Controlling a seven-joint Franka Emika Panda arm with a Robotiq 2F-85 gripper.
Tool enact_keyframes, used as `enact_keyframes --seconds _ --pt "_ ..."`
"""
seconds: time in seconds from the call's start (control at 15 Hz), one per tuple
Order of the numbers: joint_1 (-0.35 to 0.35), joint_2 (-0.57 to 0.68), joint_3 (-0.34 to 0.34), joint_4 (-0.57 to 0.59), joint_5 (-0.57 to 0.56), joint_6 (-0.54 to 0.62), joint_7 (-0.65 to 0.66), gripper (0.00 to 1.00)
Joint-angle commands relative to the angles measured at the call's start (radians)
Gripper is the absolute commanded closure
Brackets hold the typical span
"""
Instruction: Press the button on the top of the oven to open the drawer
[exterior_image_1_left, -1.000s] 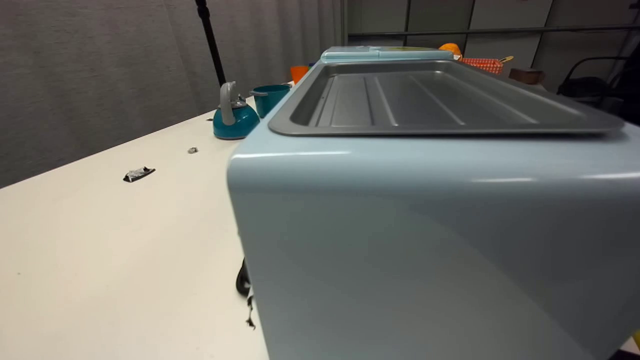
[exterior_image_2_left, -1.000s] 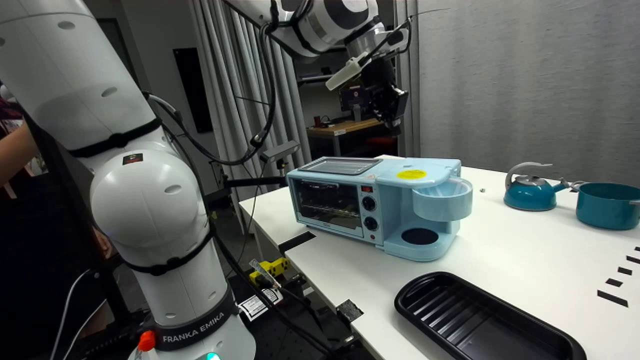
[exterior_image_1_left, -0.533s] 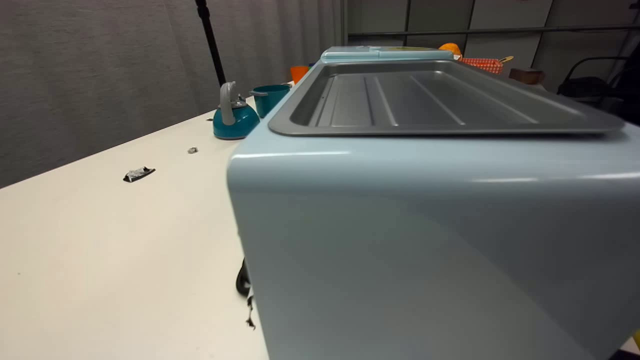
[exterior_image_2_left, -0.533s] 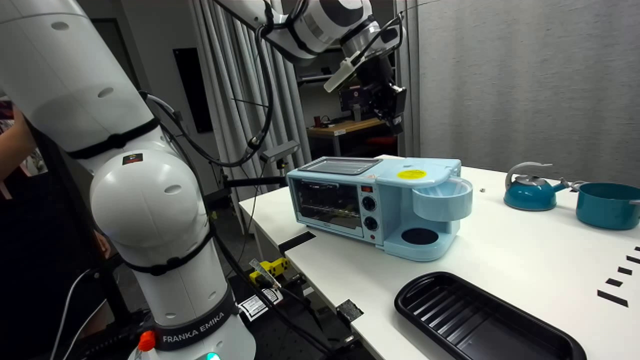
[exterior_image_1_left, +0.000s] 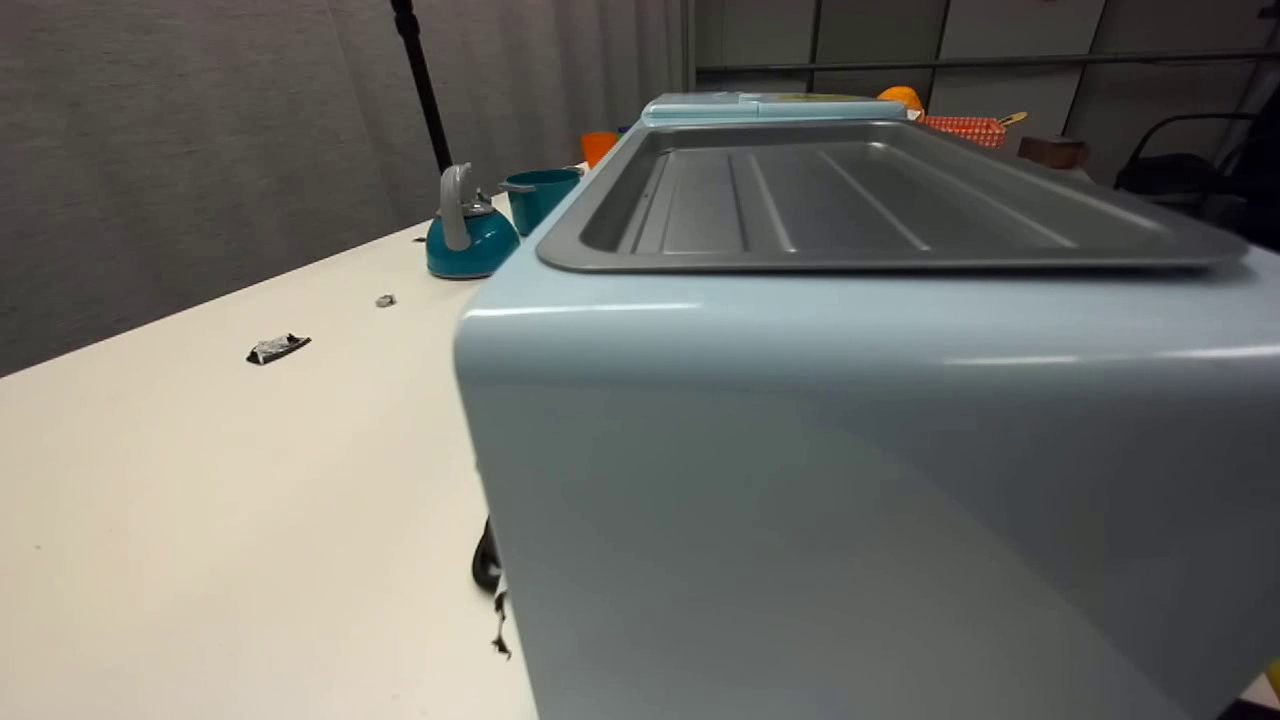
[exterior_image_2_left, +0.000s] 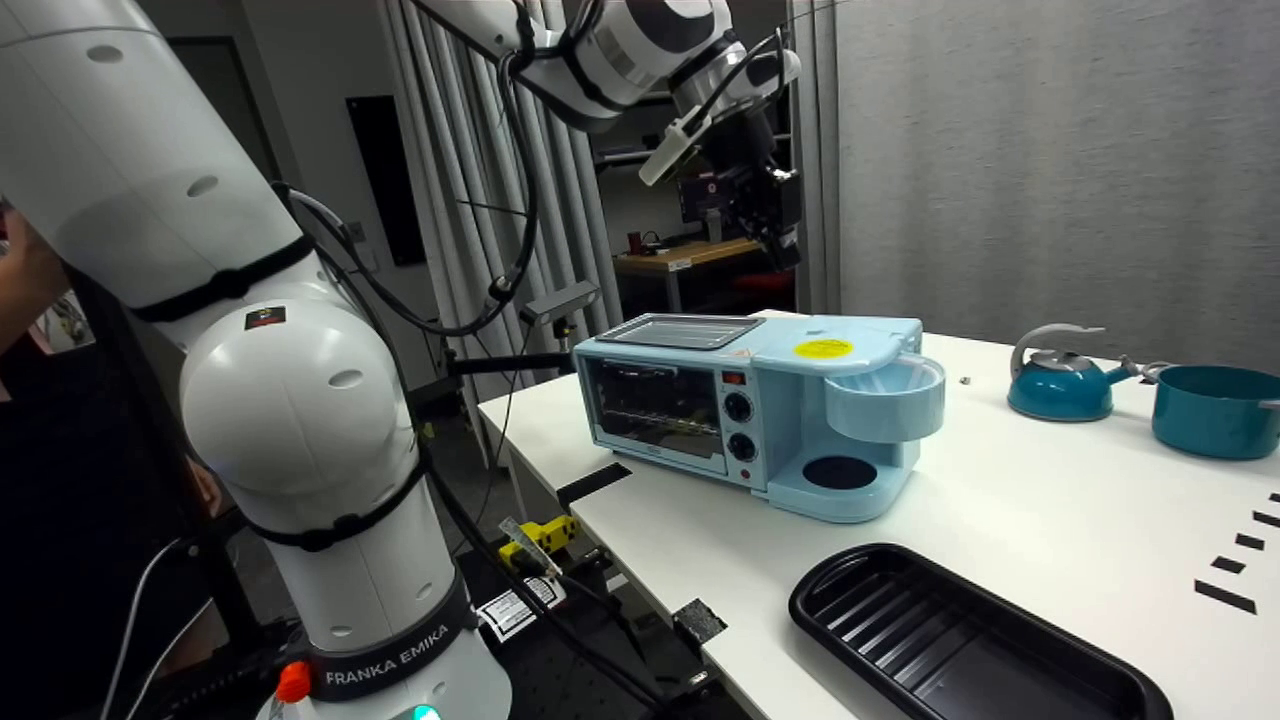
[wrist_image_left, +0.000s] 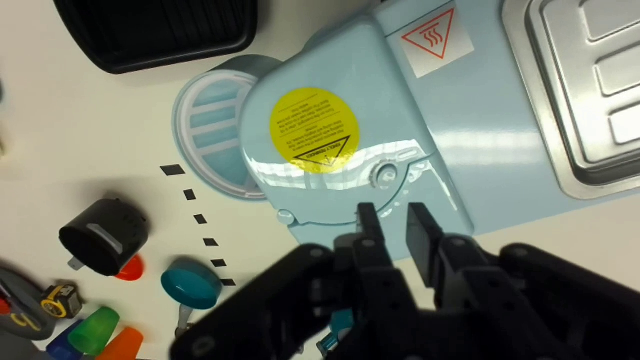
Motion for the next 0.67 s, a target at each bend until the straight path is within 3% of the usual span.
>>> enact_keyframes --seconds 0.0,0.4,0.6 --pt "-0.02 -0.053 0.026 -0.032 -0.003 -0.013 0.035 0.47" --pt "-0.022 -0.075 0.033 -0.046 -0.002 -0.015 0.05 0.03" --pt "-0.023 -0.081 0.034 -0.051 -0.002 -0.016 0.051 0.0"
